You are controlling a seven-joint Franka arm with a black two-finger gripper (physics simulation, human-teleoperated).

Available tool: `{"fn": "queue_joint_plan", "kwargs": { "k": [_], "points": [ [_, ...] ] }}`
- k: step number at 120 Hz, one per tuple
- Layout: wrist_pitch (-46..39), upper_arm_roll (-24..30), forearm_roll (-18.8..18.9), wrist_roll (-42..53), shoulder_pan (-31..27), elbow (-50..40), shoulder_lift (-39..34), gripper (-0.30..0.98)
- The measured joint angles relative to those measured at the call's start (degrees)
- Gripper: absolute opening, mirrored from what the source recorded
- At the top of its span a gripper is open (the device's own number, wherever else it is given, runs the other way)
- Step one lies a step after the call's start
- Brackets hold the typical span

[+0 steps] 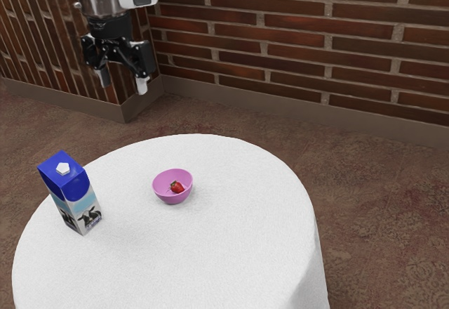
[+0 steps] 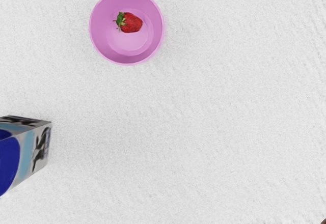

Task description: Take strawberry from the bowl

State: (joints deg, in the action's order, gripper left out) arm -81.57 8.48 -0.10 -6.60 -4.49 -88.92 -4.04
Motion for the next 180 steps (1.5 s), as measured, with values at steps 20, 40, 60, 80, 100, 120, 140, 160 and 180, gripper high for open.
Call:
{"fn": "queue_joint_plan", "kwargs": {
  "k": [20,40,60,80,100,120,140,160,180],
  "points": [
    [-4.56,-0.87,0.0,-0.82,7.86,-0.69,5.34,0.69],
    [-17.31,-6.94,-0.52,-2.87,5.62,1.46,24.7,0.68],
    [-26.31,-7.61,-2.72,-7.71,6.24,2.95,30.82,0.69],
    [-30.95,-8.02,-5.02,-14.63,8.38,-6.61,25.75,0.69],
    [-33.04,-11.78,-7.39,-21.96,9.02,-9.85,24.34,0.68],
    [-37.32,-15.21,-9.67,-28.52,9.88,-11.21,27.51,0.69],
    [-41.94,-16.75,-11.03,-35.07,10.51,-11.74,28.97,0.63],
    [-42.51,-19.39,-11.05,-39.36,10.43,-12.32,30.08,0.43],
    [-42.99,-19.58,-10.93,-42.3,10.77,-9.85,33.45,0.35]
  ]
}}
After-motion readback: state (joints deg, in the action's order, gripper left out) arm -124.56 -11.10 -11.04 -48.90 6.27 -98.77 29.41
